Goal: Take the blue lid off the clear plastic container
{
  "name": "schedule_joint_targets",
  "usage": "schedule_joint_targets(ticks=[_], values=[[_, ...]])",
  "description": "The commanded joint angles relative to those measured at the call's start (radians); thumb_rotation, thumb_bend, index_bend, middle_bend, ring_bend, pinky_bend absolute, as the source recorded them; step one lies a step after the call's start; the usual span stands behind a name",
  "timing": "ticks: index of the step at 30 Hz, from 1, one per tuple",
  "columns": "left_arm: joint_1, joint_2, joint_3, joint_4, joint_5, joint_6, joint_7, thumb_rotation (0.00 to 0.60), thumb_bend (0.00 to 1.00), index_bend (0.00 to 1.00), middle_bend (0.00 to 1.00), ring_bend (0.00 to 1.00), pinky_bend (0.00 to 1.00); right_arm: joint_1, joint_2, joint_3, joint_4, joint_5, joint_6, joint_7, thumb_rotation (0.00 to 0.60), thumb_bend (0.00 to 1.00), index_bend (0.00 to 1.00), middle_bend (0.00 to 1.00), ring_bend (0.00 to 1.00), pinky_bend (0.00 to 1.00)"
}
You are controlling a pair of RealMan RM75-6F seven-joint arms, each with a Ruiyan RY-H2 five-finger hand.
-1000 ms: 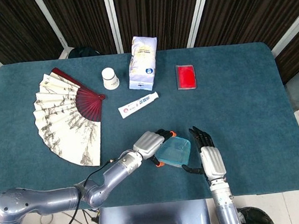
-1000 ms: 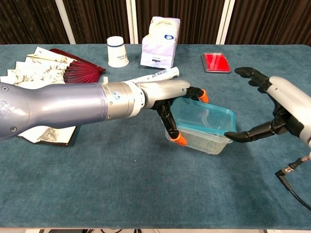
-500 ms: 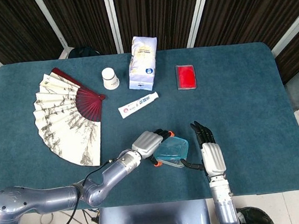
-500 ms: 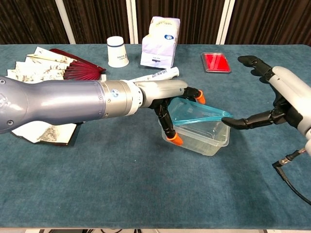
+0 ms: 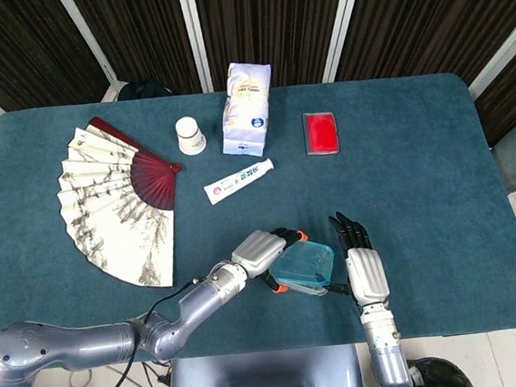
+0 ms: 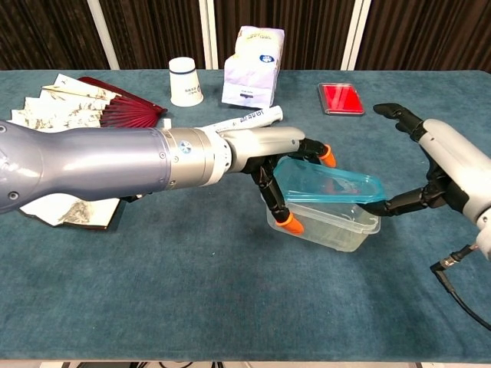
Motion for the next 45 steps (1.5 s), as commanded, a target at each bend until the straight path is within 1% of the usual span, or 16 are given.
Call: schedule_joint_targets(ticks=[1,2,5,6,8,9,11,14,21,26,31,36,45], values=[[0.0,0.002,0.003,0.001,-0.001,0.004,0.002,0.6,0.15,0.21,0.23,0.2,0.39,0.0,-0.002,0.001,0.002,-0.001,0.001,0.001,0.6,0.29,0.12,0.0,0.0,0.0],[-0.001,0.003,0.004,0.001,-0.002,0.006,0.005,0.6,0.14,0.19,0.22,0.19,0.38,0.0,-0.003,0.001,0.002,-0.001,0.001,0.002,0.6,0.29,0.22,0.01,0.0,0.0],[-0.001,0.005,0.01,0.002,-0.006,0.014,0.016,0.6,0.11,0.09,0.15,0.11,0.31,0.0,-0.003,0.001,0.004,-0.003,0.001,0.004,0.6,0.3,0.41,0.06,0.0,0.0],[-0.002,0.005,0.012,0.001,-0.008,0.017,0.021,0.6,0.1,0.06,0.12,0.08,0.27,0.0,-0.002,0.001,0.003,-0.002,0.0,0.005,0.6,0.33,0.45,0.07,0.0,0.0],[-0.003,0.006,0.017,-0.001,-0.013,0.023,0.032,0.6,0.08,0.02,0.07,0.03,0.22,0.0,-0.001,0.0,0.001,-0.001,-0.002,0.006,0.6,0.4,0.49,0.08,0.0,0.0],[-0.003,0.007,0.019,-0.002,-0.015,0.024,0.035,0.6,0.07,0.01,0.05,0.02,0.2,0.0,-0.001,0.0,0.001,-0.001,-0.003,0.006,0.6,0.43,0.52,0.09,0.0,0.0],[-0.006,0.012,0.026,-0.005,-0.021,0.024,0.05,0.6,0.03,0.0,0.01,0.0,0.16,0.0,0.0,-0.002,0.0,-0.001,-0.005,0.007,0.6,0.47,0.55,0.09,0.0,0.0],[-0.009,0.018,0.034,-0.011,-0.025,0.032,0.069,0.6,0.0,0.0,0.0,0.0,0.13,0.0,0.001,-0.001,-0.001,0.001,-0.006,0.005,0.6,0.49,0.57,0.09,0.0,0.0],[-0.003,0.04,0.033,-0.031,-0.025,0.051,0.075,0.6,0.0,0.0,0.0,0.0,0.12,0.0,0.001,0.003,-0.001,0.01,-0.01,0.002,0.6,0.55,0.59,0.1,0.0,0.0],[0.014,0.064,0.028,-0.054,-0.013,0.074,0.059,0.6,0.0,0.0,0.0,0.0,0.12,0.001,-0.002,0.008,-0.001,0.015,-0.011,0.0,0.6,0.56,0.61,0.1,0.0,0.0],[0.052,0.092,0.016,-0.082,0.015,0.13,0.022,0.6,0.0,0.0,0.0,0.0,0.12,0.007,-0.011,0.036,-0.016,0.041,-0.013,-0.006,0.6,0.56,0.62,0.11,0.0,0.0],[0.095,0.146,0.01,-0.123,0.058,0.176,-0.023,0.6,0.0,0.0,0.0,0.0,0.12,0.018,-0.01,0.065,-0.03,0.05,-0.009,-0.016,0.6,0.56,0.63,0.11,0.0,0.0],[0.15,0.257,0.012,-0.198,0.119,0.218,-0.067,0.6,0.0,0.0,0.0,0.0,0.12,0.028,0.01,0.099,-0.054,0.069,-0.006,-0.033,0.6,0.57,0.64,0.11,0.0,0.0]])
